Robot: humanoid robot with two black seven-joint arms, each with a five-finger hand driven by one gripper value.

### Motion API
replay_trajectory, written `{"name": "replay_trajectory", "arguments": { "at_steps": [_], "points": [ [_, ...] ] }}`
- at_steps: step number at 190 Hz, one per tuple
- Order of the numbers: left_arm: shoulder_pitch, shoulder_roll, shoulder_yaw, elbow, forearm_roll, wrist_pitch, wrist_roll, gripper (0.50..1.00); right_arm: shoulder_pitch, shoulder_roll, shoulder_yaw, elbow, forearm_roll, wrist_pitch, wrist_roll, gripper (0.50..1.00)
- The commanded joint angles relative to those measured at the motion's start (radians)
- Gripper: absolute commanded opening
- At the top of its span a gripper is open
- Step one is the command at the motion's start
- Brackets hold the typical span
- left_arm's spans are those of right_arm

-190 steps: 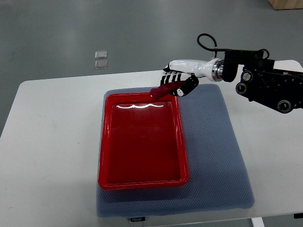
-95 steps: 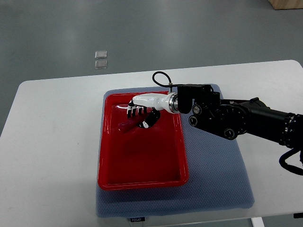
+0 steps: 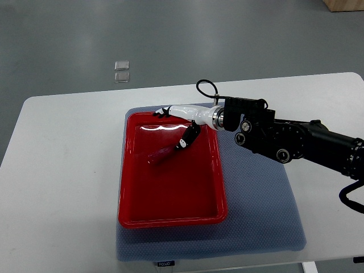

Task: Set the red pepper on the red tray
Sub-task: 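Lower the pepper into the red tray and open the right hand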

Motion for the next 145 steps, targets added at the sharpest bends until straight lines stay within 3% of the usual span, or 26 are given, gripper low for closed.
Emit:
{"name": "replay_trajectory", "arguments": {
  "at_steps": [1,19,42,65,103,123,145],
  "points": [
    [0.0,0.0,0.0,0.0,0.0,0.0,0.0,1.0,-0.006,-0.072,0.134,0.014,0.071,0.027,0.0,0.909],
    [0.0,0.0,0.0,0.0,0.0,0.0,0.0,1.0,-0.037,-0.106,0.286,0.016,0.2,0.021,0.003,0.909],
    [0.0,0.0,0.001,0.0,0.0,0.0,0.0,1.0,-0.178,-0.094,0.589,0.01,0.492,0.016,0.009,0.909],
    [0.0,0.0,0.003,-0.002,0.002,0.0,0.0,1.0,-0.293,-0.083,0.755,-0.001,0.685,-0.005,0.016,0.909],
    [0.0,0.0,0.005,-0.002,0.0,0.0,0.0,1.0,-0.407,-0.005,0.798,-0.007,1.061,0.004,0.078,0.909],
    [0.0,0.0,0.003,0.0,0.0,0.0,0.0,1.0,-0.43,0.003,0.798,-0.032,1.133,0.007,0.138,0.909],
    [0.0,0.0,0.003,0.001,0.0,0.0,0.0,1.0,-0.433,0.021,0.8,-0.045,1.136,0.03,0.159,0.909]
  ]
}}
